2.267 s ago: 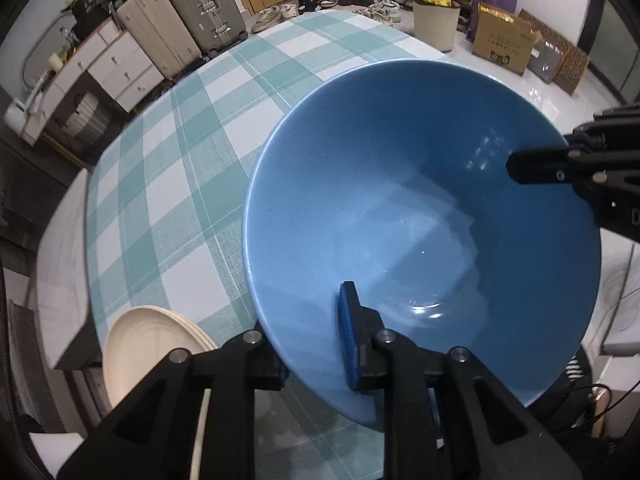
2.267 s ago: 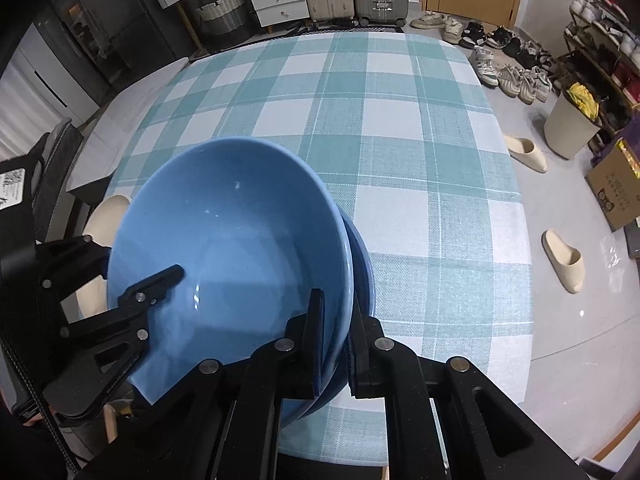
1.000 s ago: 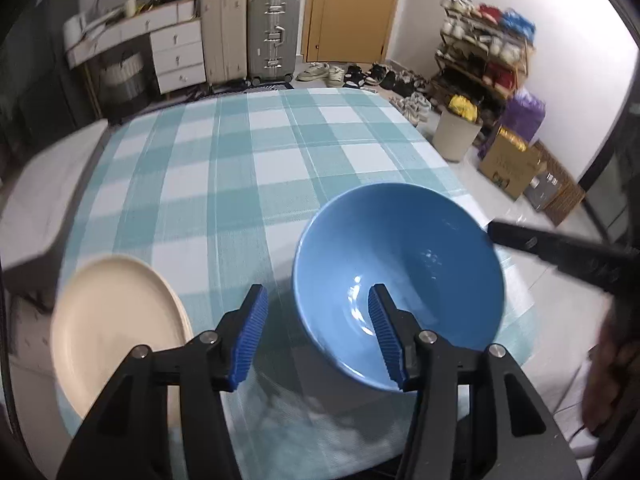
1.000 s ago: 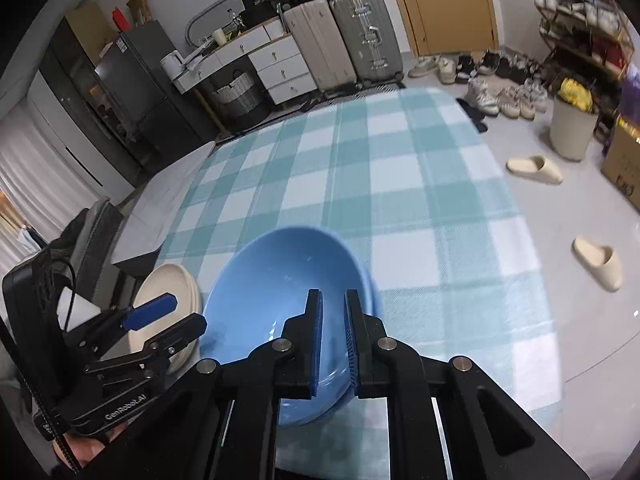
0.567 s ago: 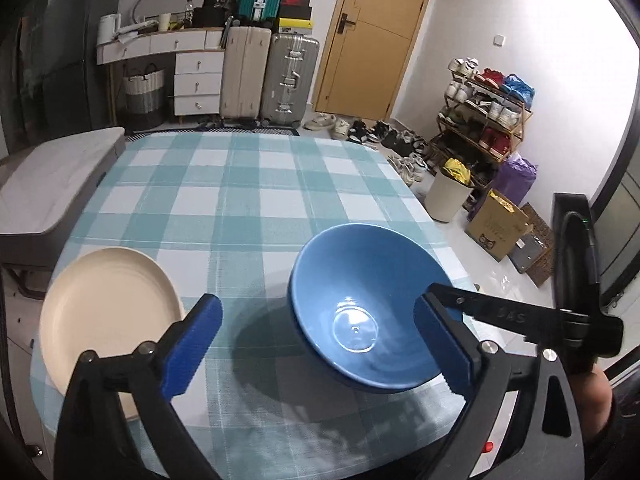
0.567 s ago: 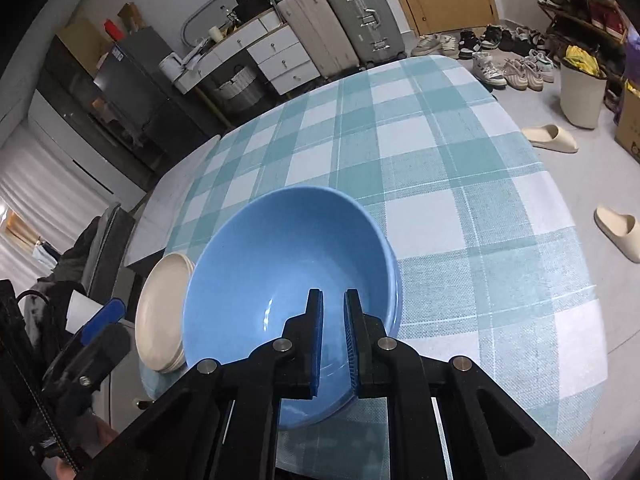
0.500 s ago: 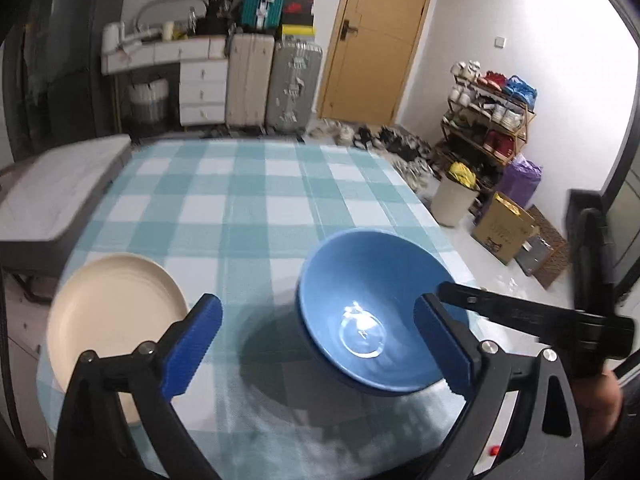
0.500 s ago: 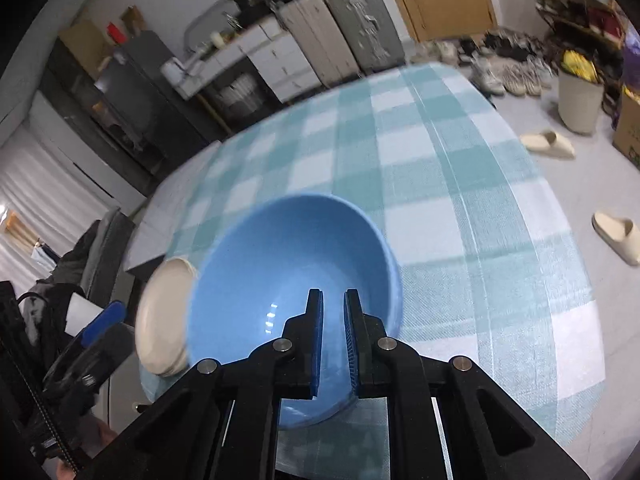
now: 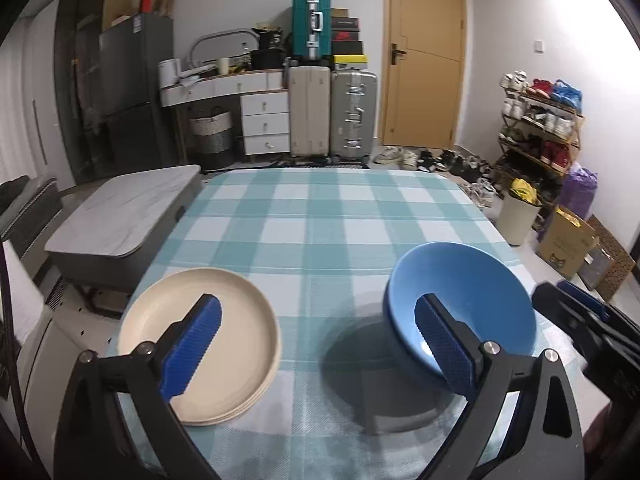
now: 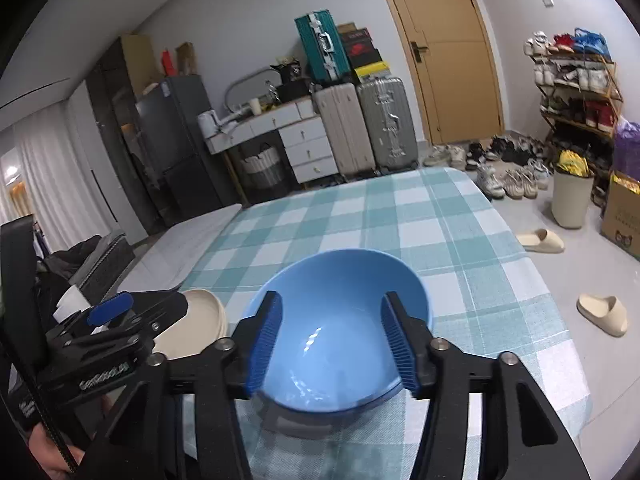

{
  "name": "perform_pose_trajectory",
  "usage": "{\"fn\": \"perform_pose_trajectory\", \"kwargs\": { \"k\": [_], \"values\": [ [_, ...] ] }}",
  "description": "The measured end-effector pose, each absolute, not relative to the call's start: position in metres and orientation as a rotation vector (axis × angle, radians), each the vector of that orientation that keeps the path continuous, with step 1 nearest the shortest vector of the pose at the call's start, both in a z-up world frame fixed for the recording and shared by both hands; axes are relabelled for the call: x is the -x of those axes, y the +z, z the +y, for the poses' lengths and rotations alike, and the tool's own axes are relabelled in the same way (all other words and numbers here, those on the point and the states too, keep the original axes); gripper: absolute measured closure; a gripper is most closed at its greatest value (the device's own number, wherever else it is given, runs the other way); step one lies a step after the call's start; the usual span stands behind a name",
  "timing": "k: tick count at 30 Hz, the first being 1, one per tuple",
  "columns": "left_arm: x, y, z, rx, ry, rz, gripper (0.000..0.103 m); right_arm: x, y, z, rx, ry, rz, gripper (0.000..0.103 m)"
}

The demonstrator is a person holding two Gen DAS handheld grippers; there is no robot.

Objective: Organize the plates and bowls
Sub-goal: 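Lower the bowl into the nested blue bowls and open both tools, then close the left tool on the bowl stack rim while the right tool grips its opposite rim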

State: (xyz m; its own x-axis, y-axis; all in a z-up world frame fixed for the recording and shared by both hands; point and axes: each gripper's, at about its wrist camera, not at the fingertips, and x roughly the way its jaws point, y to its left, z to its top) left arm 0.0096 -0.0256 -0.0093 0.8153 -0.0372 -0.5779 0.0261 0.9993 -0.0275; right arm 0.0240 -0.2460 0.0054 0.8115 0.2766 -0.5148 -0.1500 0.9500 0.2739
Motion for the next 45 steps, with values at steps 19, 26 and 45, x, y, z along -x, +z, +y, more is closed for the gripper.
{"fn": "perform_pose_trajectory", "kwargs": {
  "k": [19, 26, 45],
  "values": [
    [0.031, -0.011, -0.009, 0.037, -0.031, 0.567, 0.000, 0.055, 0.019, -0.199, -0.092, 0.143, 0.331, 0.001],
    [0.034, -0.008, -0.007, 0.036, -0.034, 0.542, 0.000, 0.072, 0.015, -0.202, -0.191, 0.143, 0.316, 0.001],
    [0.014, -0.034, -0.015, 0.012, -0.035, 0.629, 0.000, 0.063, 0.004, -0.206, -0.253, 0.166, 0.335, 0.001]
  ]
}}
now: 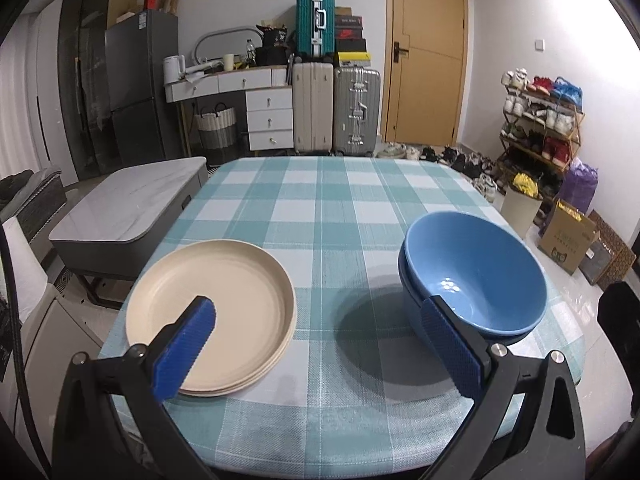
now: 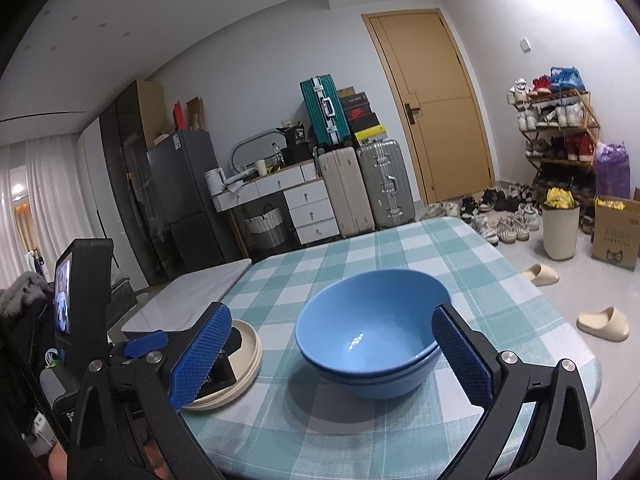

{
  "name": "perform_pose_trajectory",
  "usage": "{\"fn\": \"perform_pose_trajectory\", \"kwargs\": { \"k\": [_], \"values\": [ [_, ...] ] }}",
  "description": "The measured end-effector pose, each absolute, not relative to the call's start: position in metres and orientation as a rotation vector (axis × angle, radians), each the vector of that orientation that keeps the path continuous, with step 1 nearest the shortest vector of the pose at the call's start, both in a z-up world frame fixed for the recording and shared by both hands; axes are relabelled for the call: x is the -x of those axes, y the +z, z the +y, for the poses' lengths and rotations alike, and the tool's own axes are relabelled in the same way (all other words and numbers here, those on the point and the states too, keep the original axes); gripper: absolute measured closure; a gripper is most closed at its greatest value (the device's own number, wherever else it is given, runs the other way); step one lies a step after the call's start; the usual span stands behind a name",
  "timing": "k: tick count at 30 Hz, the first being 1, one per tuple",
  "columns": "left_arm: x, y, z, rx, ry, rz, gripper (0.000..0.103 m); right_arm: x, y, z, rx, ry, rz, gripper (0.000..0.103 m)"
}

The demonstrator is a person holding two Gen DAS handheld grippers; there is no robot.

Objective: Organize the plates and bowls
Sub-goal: 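Close the left tool on the bowl stack rim while the right tool grips its opposite rim, then lift and tilt the three-bowl stack with both tools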

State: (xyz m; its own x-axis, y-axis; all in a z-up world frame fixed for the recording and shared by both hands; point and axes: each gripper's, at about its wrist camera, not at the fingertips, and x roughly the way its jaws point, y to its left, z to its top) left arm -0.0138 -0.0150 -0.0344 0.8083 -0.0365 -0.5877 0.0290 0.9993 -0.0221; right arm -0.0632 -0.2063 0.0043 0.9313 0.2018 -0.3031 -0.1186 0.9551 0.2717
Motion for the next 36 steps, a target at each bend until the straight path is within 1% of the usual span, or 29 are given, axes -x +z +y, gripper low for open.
{"fn": "perform_pose_trajectory", "kwargs": {
  "k": [9, 15, 20, 24, 30, 36],
  "values": [
    [-0.027, -0.047, -0.030, -0.024, -0.077, 0.729, 0.000, 0.029, -0.013, -0.235, -0.289, 0.118, 0.403, 0.001],
    [-0.062, -0.049, -0.049, -0.057, -0.159, 0.829, 0.000, -0.015, -0.020, -0.278, -0.357, 0.063, 0.496, 0.001],
    [-0.088, -0.047, -0.061, -0.059, -0.226, 0.899, 0.000, -0.056, -0.029, -0.315, -0.421, 0.042, 0.613, 0.001],
    [-0.113, -0.056, -0.069, -0.056, -0.291, 1.016, 0.000, -0.083, -0.037, -0.330, -0.464, 0.080, 0.700, 0.001],
    [-0.133, -0.077, -0.080, -0.097, -0.313, 1.150, 0.000, -0.113, -0.050, -0.324, -0.429, 0.153, 0.844, 0.001],
    [-0.140, -0.093, -0.084, -0.113, -0.318, 1.199, 0.000, -0.129, -0.073, -0.319, -0.464, 0.190, 0.966, 0.001]
  ]
}}
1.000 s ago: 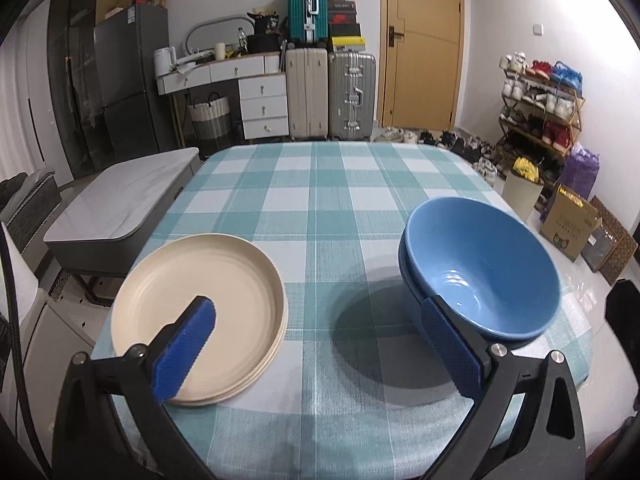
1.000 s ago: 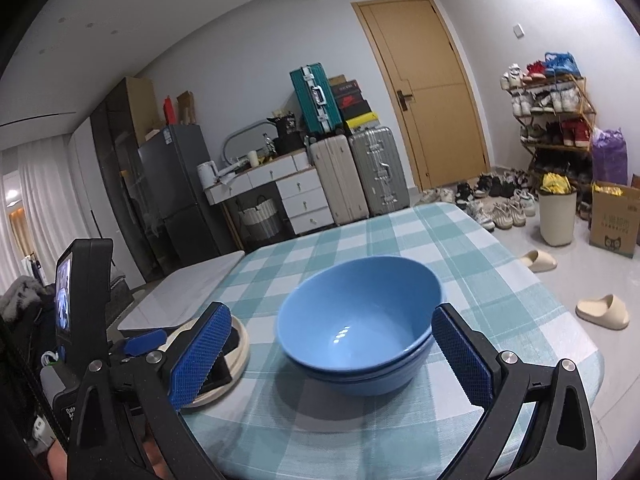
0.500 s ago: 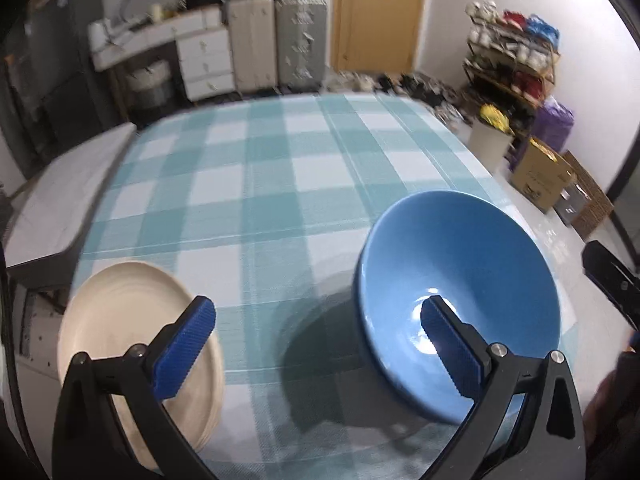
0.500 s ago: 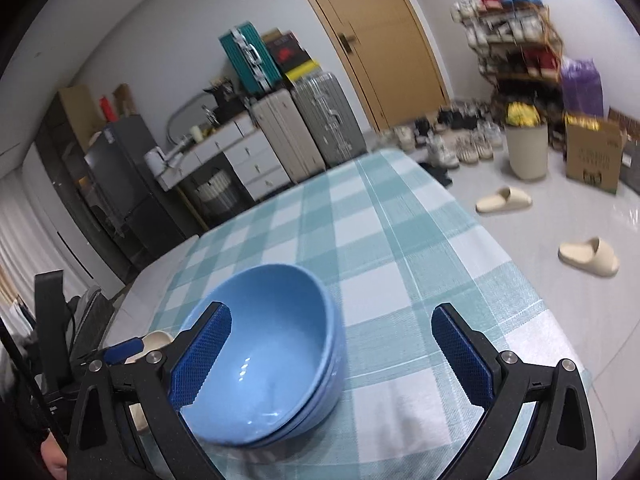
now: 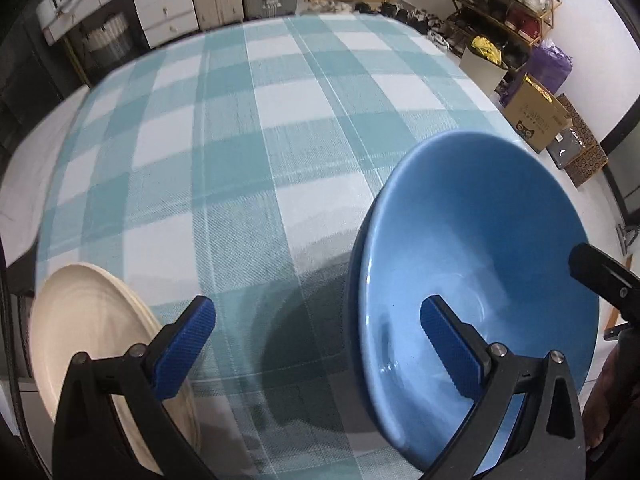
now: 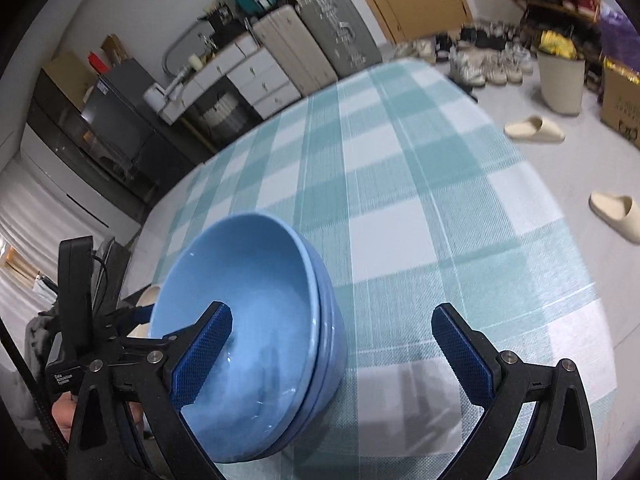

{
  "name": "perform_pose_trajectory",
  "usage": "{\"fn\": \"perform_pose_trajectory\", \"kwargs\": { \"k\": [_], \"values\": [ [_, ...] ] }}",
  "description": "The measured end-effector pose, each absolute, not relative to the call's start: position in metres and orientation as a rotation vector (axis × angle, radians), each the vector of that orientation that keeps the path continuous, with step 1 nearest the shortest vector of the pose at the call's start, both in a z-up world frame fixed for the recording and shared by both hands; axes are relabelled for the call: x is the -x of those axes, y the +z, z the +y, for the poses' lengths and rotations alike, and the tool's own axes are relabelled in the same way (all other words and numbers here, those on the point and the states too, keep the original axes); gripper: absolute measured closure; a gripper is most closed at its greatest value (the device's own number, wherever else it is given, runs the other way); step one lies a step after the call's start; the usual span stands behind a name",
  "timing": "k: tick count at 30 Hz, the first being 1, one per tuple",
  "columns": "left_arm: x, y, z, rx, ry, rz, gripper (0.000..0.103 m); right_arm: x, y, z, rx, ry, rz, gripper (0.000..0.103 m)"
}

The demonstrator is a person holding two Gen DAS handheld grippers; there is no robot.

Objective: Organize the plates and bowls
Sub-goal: 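Lift and tilt the three-bowl stack with both tools, then carry the bowl stack with both tools over the cream plate stack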

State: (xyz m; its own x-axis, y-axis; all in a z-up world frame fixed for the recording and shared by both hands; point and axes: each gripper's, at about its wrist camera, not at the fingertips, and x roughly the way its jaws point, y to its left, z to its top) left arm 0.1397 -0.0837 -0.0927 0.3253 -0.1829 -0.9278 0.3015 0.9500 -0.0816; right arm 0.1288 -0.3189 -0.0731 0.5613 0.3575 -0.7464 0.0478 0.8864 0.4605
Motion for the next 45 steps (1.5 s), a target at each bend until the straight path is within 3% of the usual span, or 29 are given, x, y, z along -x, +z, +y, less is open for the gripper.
{"fn": "perform_pose_trajectory", "kwargs": {
  "k": [12, 14, 15, 17, 18, 21, 23, 25, 27, 28, 37, 45],
  "values": [
    [-0.148, -0.106, -0.087, -0.065, -0.399, 1.258, 0.002, -0.144, -0.097, -0.310, -0.461, 0.193, 1.090, 0.002],
    [-0.150, -0.107, -0.086, -0.047, -0.416, 1.266, 0.007, -0.145, -0.098, -0.308, -0.467, 0.206, 1.098, 0.008],
    [-0.150, -0.107, -0.085, -0.041, -0.423, 1.269, 0.014, -0.146, -0.099, -0.307, -0.469, 0.211, 1.106, 0.010],
    [-0.151, -0.107, -0.086, -0.032, -0.447, 1.284, 0.017, -0.148, -0.103, -0.306, -0.480, 0.213, 1.134, 0.025],
    [-0.152, -0.107, -0.086, -0.027, -0.455, 1.285, 0.020, -0.150, -0.106, -0.306, -0.488, 0.211, 1.153, 0.027],
    [-0.153, -0.109, -0.085, 0.008, -0.512, 1.323, 0.052, -0.150, -0.112, -0.305, -0.516, 0.221, 1.179, 0.042],
    [-0.154, -0.110, -0.085, 0.032, -0.549, 1.354, 0.059, -0.149, -0.111, -0.305, -0.542, 0.231, 1.175, 0.055],
    [-0.155, -0.111, -0.086, 0.048, -0.577, 1.379, 0.076, -0.148, -0.111, -0.304, -0.538, 0.234, 1.177, 0.058],
    [-0.156, -0.112, -0.088, 0.053, -0.598, 1.404, 0.080, -0.149, -0.111, -0.303, -0.556, 0.239, 1.183, 0.068],
    [-0.156, -0.112, -0.088, 0.055, -0.606, 1.414, 0.082, -0.149, -0.111, -0.303, -0.568, 0.249, 1.187, 0.073],
    [-0.162, -0.112, -0.079, 0.090, -0.632, 1.508, 0.088, -0.153, -0.108, -0.300, -0.521, 0.235, 1.240, 0.081],
    [-0.167, -0.112, -0.080, 0.070, -0.640, 1.553, 0.091, -0.162, -0.109, -0.296, -0.480, 0.241, 1.310, 0.084]
  ]
}}
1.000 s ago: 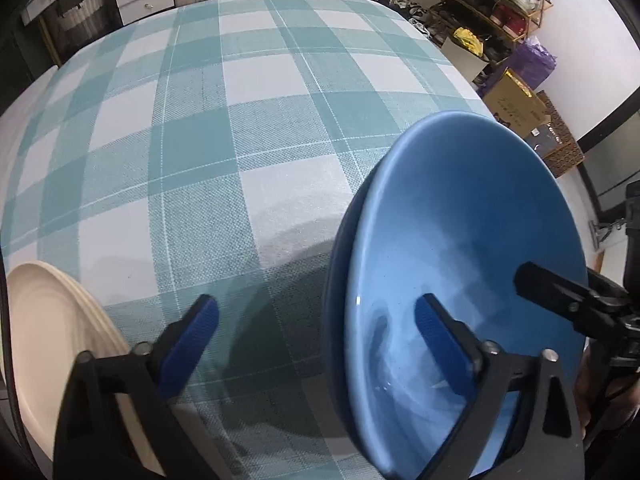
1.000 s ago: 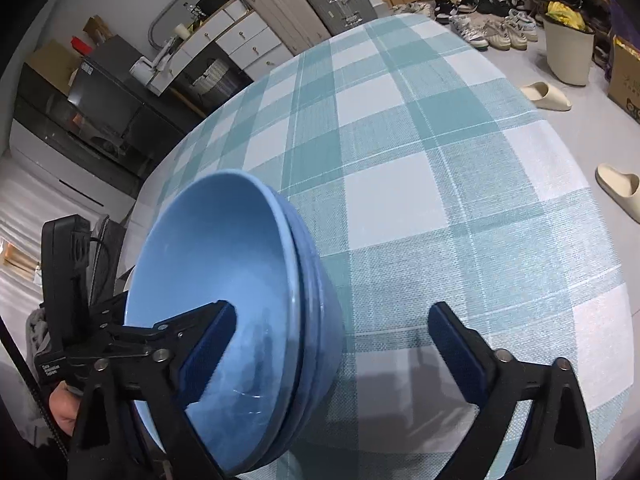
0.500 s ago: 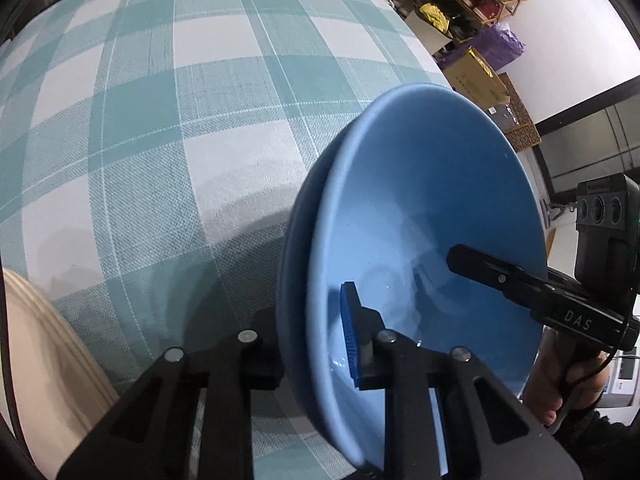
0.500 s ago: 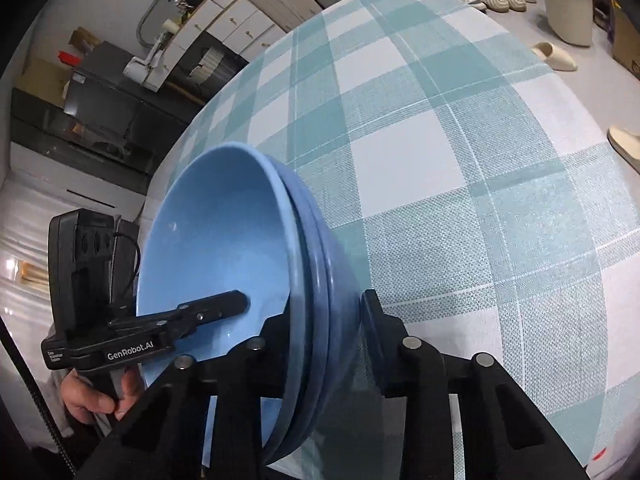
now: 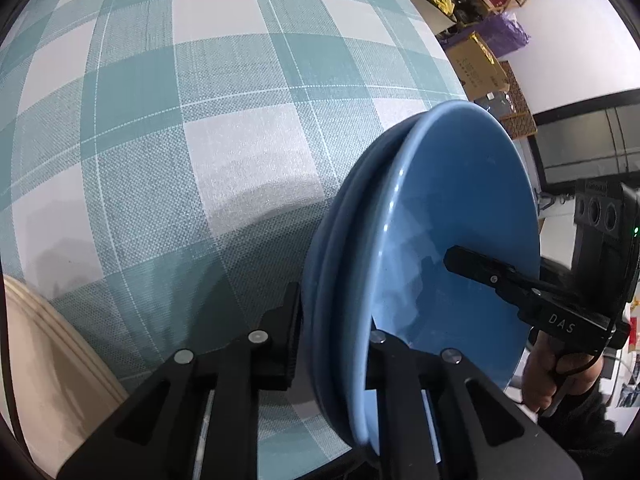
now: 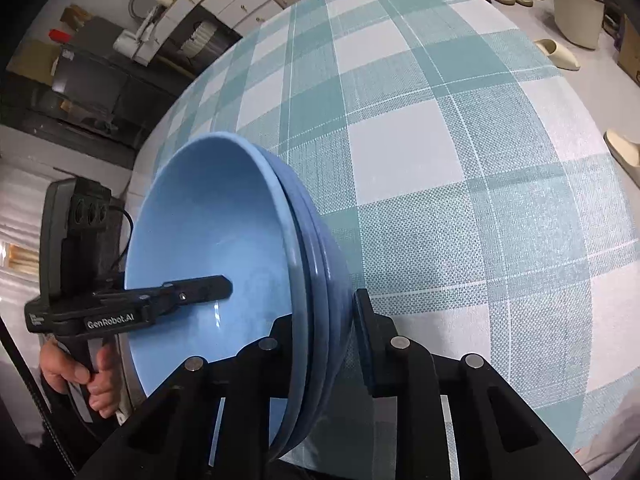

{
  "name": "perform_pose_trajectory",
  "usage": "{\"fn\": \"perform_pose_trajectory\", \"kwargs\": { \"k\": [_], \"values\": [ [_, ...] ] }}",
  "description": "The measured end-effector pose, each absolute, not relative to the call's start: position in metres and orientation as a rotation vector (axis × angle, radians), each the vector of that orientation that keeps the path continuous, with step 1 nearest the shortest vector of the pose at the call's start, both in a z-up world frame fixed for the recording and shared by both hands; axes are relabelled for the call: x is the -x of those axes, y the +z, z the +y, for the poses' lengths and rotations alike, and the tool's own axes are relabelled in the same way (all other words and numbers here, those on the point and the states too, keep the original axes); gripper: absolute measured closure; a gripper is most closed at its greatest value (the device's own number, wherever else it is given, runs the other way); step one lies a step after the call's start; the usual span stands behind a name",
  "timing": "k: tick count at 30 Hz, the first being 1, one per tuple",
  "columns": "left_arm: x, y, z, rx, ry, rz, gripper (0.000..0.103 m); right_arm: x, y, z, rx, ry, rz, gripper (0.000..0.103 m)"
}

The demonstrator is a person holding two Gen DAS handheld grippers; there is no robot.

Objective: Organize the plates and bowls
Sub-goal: 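Carry the bowl stack with both tools over the cream plate stack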

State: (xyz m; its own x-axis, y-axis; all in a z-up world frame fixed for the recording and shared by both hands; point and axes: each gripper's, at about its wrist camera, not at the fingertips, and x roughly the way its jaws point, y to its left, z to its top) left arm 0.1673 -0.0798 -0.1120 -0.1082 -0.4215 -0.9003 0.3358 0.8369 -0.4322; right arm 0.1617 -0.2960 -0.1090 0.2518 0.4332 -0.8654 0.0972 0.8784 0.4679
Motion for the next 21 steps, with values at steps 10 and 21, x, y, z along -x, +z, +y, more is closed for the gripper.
{"fn": "perform_pose_trajectory", "kwargs": {
  "k": [10, 21],
  "values": [
    [-0.165, -0.108, -0.073, 0.018, -0.627, 1.624, 0.092, -0.179, -0.105, -0.282, -0.344, 0.246, 1.428, 0.090],
    [-0.164, -0.106, -0.060, 0.051, -0.607, 1.674, 0.092, -0.189, -0.100, -0.282, -0.350, 0.233, 1.497, 0.091]
  ]
}}
